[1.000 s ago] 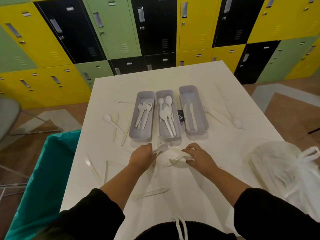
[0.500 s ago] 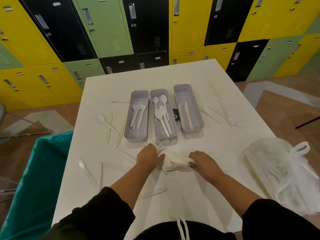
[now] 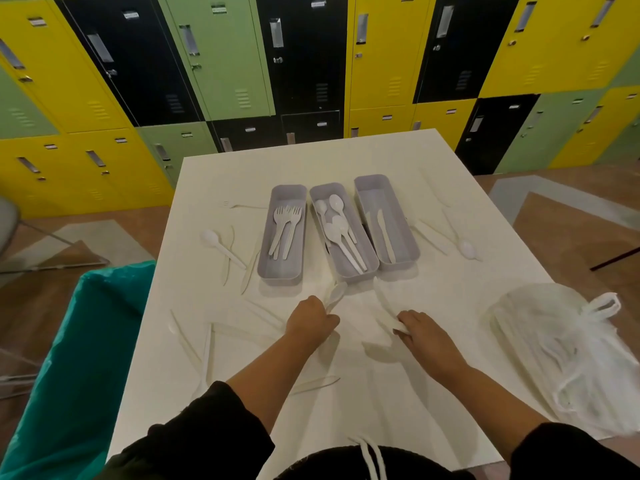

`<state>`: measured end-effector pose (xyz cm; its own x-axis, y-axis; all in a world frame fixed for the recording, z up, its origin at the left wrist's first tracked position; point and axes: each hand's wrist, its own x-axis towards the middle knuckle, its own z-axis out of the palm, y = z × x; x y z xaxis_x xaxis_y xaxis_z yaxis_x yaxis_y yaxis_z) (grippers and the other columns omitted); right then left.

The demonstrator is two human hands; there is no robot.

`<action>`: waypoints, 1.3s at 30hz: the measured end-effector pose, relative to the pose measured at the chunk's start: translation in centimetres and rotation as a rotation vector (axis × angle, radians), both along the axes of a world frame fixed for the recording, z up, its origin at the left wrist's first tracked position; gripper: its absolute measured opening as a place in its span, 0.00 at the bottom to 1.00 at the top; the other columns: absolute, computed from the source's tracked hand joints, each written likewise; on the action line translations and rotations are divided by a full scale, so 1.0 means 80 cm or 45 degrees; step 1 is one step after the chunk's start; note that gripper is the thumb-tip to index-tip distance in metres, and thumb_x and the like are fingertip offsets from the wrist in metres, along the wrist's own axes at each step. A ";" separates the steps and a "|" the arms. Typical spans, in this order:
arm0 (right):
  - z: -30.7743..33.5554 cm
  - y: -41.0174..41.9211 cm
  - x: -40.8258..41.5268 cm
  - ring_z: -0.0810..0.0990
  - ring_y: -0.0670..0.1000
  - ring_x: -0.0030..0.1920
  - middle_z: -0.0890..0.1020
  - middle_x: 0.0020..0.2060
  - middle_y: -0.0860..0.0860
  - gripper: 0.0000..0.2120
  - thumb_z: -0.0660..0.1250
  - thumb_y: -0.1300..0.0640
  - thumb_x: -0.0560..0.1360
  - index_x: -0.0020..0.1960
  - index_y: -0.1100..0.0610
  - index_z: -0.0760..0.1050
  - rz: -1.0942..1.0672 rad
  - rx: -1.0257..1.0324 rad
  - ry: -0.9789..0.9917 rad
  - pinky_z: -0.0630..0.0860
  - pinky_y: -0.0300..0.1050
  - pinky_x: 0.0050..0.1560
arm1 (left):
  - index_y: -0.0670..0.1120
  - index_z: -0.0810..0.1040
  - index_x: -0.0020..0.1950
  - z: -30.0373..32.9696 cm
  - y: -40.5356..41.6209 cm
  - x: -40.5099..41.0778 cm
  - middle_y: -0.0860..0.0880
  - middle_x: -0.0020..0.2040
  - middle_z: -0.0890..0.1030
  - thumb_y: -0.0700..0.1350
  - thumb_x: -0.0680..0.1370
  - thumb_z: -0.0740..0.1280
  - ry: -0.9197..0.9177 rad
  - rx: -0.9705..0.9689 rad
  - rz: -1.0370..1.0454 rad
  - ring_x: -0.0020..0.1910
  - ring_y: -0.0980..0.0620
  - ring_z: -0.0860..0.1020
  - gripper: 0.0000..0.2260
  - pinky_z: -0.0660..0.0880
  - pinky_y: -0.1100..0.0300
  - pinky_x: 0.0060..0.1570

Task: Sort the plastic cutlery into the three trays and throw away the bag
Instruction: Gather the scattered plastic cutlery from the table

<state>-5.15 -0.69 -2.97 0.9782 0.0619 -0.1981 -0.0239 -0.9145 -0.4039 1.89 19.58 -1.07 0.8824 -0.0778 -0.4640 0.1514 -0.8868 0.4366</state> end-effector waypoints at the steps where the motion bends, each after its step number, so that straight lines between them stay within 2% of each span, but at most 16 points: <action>1: 0.003 0.003 0.000 0.72 0.52 0.49 0.75 0.49 0.52 0.08 0.57 0.55 0.80 0.54 0.58 0.71 -0.005 0.036 -0.002 0.69 0.44 0.46 | 0.38 0.68 0.55 0.000 0.002 0.000 0.45 0.45 0.71 0.45 0.75 0.65 0.010 -0.016 0.013 0.43 0.48 0.71 0.13 0.68 0.58 0.40; 3: 0.009 0.014 0.000 0.71 0.51 0.45 0.73 0.44 0.50 0.05 0.57 0.56 0.80 0.48 0.56 0.68 -0.011 0.127 0.007 0.66 0.41 0.41 | 0.35 0.63 0.63 0.001 0.008 -0.001 0.45 0.45 0.70 0.42 0.76 0.64 0.032 -0.070 0.057 0.44 0.47 0.71 0.20 0.68 0.58 0.39; 5: 0.015 0.026 -0.001 0.71 0.52 0.41 0.71 0.40 0.50 0.07 0.56 0.56 0.81 0.45 0.57 0.64 -0.031 0.226 0.033 0.65 0.39 0.37 | 0.33 0.58 0.67 0.002 0.017 0.000 0.43 0.44 0.72 0.41 0.76 0.63 0.073 -0.117 0.066 0.46 0.46 0.73 0.24 0.69 0.59 0.37; 7: 0.018 0.038 0.000 0.73 0.54 0.38 0.73 0.40 0.52 0.06 0.55 0.58 0.81 0.47 0.59 0.66 -0.063 0.363 0.063 0.67 0.37 0.36 | 0.33 0.56 0.69 0.008 0.028 0.001 0.39 0.53 0.76 0.42 0.78 0.62 0.134 -0.119 0.024 0.53 0.42 0.75 0.25 0.68 0.59 0.43; 9: 0.022 0.050 0.000 0.73 0.51 0.35 0.73 0.38 0.51 0.04 0.54 0.62 0.79 0.51 0.58 0.67 -0.097 0.490 0.114 0.70 0.39 0.38 | 0.37 0.65 0.62 0.011 0.040 0.002 0.38 0.55 0.76 0.42 0.79 0.59 0.091 -0.124 -0.043 0.54 0.41 0.75 0.14 0.66 0.58 0.43; 10: 0.022 0.056 0.001 0.73 0.50 0.35 0.73 0.38 0.50 0.05 0.53 0.63 0.79 0.51 0.58 0.67 -0.107 0.526 0.131 0.71 0.40 0.39 | 0.39 0.66 0.54 0.014 0.047 0.002 0.38 0.52 0.76 0.42 0.80 0.57 0.040 -0.132 -0.065 0.50 0.41 0.75 0.07 0.65 0.59 0.42; 11: 0.022 0.061 0.001 0.72 0.50 0.35 0.73 0.39 0.50 0.05 0.54 0.64 0.77 0.49 0.58 0.67 -0.106 0.537 0.143 0.71 0.41 0.40 | 0.40 0.65 0.49 0.016 0.054 0.002 0.37 0.49 0.76 0.42 0.81 0.56 -0.030 -0.141 -0.090 0.46 0.42 0.74 0.05 0.64 0.58 0.39; 13: 0.021 0.074 0.003 0.73 0.50 0.38 0.73 0.41 0.49 0.06 0.56 0.66 0.75 0.46 0.56 0.67 -0.065 0.509 0.134 0.70 0.41 0.41 | 0.41 0.64 0.45 0.019 0.075 0.004 0.39 0.42 0.74 0.40 0.80 0.56 -0.185 -0.137 -0.187 0.39 0.45 0.71 0.05 0.60 0.58 0.31; 16: 0.017 0.082 0.000 0.75 0.47 0.40 0.74 0.43 0.48 0.07 0.62 0.63 0.74 0.44 0.51 0.72 0.066 0.424 0.065 0.68 0.34 0.40 | 0.43 0.70 0.44 0.023 0.104 0.013 0.46 0.39 0.73 0.37 0.74 0.62 -0.316 -0.099 -0.359 0.39 0.48 0.71 0.02 0.63 0.60 0.34; 19: 0.009 0.091 -0.004 0.73 0.42 0.39 0.73 0.44 0.45 0.06 0.69 0.55 0.72 0.48 0.49 0.78 0.224 0.342 0.076 0.66 0.30 0.40 | 0.44 0.78 0.51 0.018 0.130 0.026 0.50 0.44 0.73 0.35 0.73 0.64 -0.311 -0.013 -0.494 0.44 0.48 0.74 0.09 0.69 0.59 0.45; 22: 0.002 0.103 -0.007 0.77 0.46 0.48 0.72 0.48 0.42 0.14 0.72 0.52 0.69 0.55 0.50 0.78 0.281 0.312 0.148 0.70 0.35 0.48 | 0.45 0.78 0.58 0.011 0.143 0.031 0.49 0.57 0.75 0.37 0.74 0.67 -0.296 0.075 -0.590 0.55 0.48 0.76 0.14 0.72 0.57 0.52; 26: 0.001 0.118 -0.012 0.76 0.47 0.53 0.72 0.56 0.42 0.21 0.70 0.50 0.71 0.63 0.51 0.73 0.360 0.242 0.175 0.68 0.35 0.50 | 0.43 0.78 0.56 -0.001 0.144 0.032 0.48 0.57 0.75 0.40 0.74 0.68 -0.309 0.081 -0.666 0.54 0.47 0.77 0.11 0.74 0.54 0.49; 30: 0.005 0.137 -0.016 0.77 0.50 0.55 0.71 0.62 0.44 0.22 0.68 0.50 0.73 0.66 0.50 0.71 0.515 0.134 0.169 0.71 0.42 0.54 | 0.43 0.76 0.55 -0.010 0.140 0.036 0.46 0.55 0.75 0.41 0.77 0.65 -0.347 0.208 -0.823 0.54 0.47 0.75 0.08 0.65 0.62 0.43; 32: 0.004 0.146 -0.017 0.77 0.52 0.55 0.71 0.63 0.44 0.22 0.67 0.51 0.74 0.66 0.50 0.70 0.576 0.078 0.173 0.71 0.45 0.53 | 0.42 0.75 0.57 -0.011 0.139 0.038 0.45 0.56 0.75 0.40 0.78 0.63 -0.360 0.250 -0.886 0.55 0.47 0.74 0.08 0.64 0.61 0.44; 35: 0.001 0.155 -0.016 0.77 0.53 0.55 0.73 0.61 0.48 0.19 0.64 0.52 0.76 0.66 0.52 0.71 0.615 -0.015 0.170 0.71 0.46 0.52 | 0.42 0.73 0.58 -0.007 0.139 0.038 0.45 0.55 0.76 0.41 0.79 0.61 -0.407 0.281 -0.924 0.56 0.47 0.72 0.08 0.69 0.57 0.46; 39: -0.001 0.157 -0.012 0.77 0.55 0.53 0.74 0.56 0.51 0.15 0.63 0.53 0.76 0.62 0.55 0.72 0.585 -0.067 0.186 0.70 0.46 0.47 | 0.42 0.70 0.56 0.005 0.142 0.035 0.45 0.49 0.77 0.42 0.80 0.59 -0.474 0.232 -0.899 0.50 0.50 0.69 0.06 0.68 0.57 0.42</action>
